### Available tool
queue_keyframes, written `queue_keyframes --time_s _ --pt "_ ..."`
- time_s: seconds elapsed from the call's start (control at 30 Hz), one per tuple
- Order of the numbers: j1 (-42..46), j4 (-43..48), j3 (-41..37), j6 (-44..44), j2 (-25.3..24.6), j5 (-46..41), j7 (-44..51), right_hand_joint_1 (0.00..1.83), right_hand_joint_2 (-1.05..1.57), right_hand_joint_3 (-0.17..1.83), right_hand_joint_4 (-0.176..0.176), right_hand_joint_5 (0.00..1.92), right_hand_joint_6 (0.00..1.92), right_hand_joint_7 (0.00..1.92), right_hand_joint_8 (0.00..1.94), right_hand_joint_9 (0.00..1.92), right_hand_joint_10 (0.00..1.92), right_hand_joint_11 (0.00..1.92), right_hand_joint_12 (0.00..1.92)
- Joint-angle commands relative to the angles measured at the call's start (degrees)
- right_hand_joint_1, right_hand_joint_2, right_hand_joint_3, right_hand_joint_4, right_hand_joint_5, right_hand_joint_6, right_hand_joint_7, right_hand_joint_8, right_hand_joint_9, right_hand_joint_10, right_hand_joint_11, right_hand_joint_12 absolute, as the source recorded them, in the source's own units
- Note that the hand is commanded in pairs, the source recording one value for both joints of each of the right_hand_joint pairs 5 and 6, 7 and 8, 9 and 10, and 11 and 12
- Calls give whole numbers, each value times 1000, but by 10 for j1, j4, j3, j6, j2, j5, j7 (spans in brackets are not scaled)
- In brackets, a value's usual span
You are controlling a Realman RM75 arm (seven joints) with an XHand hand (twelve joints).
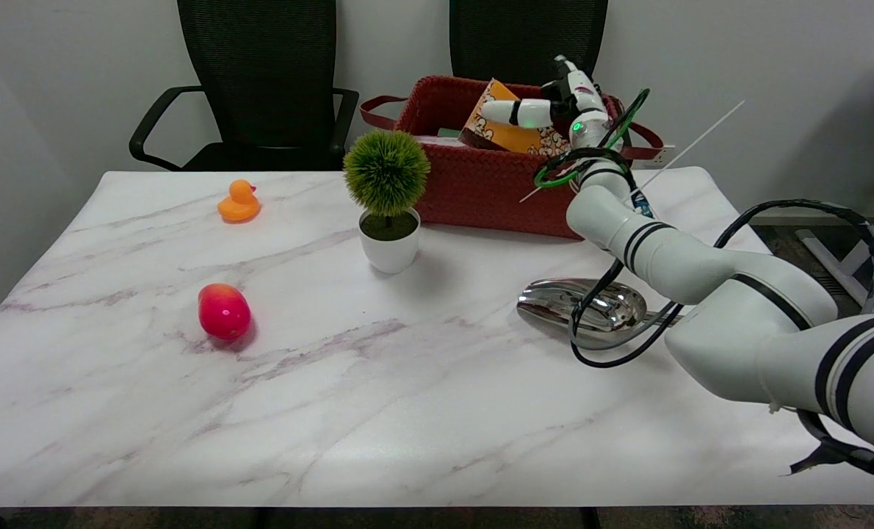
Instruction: Place the popcorn box into the brown storage basket.
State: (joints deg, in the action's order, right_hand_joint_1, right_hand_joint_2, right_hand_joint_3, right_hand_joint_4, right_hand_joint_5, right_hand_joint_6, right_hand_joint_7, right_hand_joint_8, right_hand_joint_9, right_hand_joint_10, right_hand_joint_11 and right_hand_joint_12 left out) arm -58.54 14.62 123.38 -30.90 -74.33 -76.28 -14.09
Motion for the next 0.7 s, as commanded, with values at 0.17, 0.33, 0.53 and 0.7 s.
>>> queue_keyframes --time_s 0.17,0.33,0.53,0.7 --pt "10 29 1 15 9 3 17 896 45 24 0 0 0 318 318 281 281 11 11" --pt "17 56 -1 13 13 -2 37 897 25 -13 0 0 0 264 264 240 240 0 0" --pt "52 138 -35 4 34 -2 37 895 22 -34 0 0 0 254 254 236 236 0 0" --pt "121 260 -65 -57 68 -7 33 891 34 -50 0 0 0 276 276 273 273 0 0"
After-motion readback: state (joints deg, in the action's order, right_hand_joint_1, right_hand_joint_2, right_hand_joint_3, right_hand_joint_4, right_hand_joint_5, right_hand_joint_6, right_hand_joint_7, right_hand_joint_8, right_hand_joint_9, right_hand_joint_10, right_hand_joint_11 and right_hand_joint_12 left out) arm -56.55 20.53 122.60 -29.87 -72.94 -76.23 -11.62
